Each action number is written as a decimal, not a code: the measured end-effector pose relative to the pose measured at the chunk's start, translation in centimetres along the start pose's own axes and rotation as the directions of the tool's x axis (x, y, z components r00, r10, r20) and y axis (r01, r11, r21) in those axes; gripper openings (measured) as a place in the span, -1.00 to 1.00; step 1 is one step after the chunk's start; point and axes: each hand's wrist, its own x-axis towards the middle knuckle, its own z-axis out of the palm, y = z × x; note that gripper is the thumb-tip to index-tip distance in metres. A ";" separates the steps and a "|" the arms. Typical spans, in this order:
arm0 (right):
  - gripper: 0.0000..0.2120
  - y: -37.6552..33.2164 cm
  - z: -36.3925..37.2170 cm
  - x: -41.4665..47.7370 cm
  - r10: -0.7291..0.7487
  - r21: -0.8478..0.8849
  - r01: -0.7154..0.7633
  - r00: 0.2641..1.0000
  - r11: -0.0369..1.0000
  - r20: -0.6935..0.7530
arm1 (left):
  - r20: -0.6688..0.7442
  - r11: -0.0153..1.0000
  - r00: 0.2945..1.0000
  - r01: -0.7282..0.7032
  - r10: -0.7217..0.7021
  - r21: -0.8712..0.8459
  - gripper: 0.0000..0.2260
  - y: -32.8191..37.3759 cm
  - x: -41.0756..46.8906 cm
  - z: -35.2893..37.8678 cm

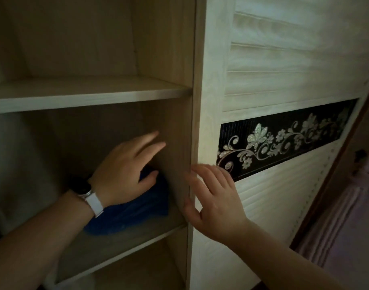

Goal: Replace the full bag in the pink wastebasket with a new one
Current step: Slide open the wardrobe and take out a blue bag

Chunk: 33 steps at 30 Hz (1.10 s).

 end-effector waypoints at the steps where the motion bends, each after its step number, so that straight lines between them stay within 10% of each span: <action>1: -0.62 -0.4 0.1 -0.2 -0.024 0.039 0.021 0.997 0.999 0.076 | 0.048 0.998 0.997 0.060 -0.060 0.017 -0.43 -0.5 -1.8 0.5; 15: -0.38 -6.1 10.7 -2.5 -0.002 0.136 -0.129 0.718 0.982 0.696 | 0.333 0.822 0.756 0.551 -0.563 0.140 -0.47 -2.7 -19.8 6.4; 33: -0.63 -6.6 25.8 -4.5 0.110 0.054 -0.203 0.714 0.978 0.692 | 0.312 0.661 0.621 0.750 -0.719 0.031 -0.58 -6.7 -21.1 17.9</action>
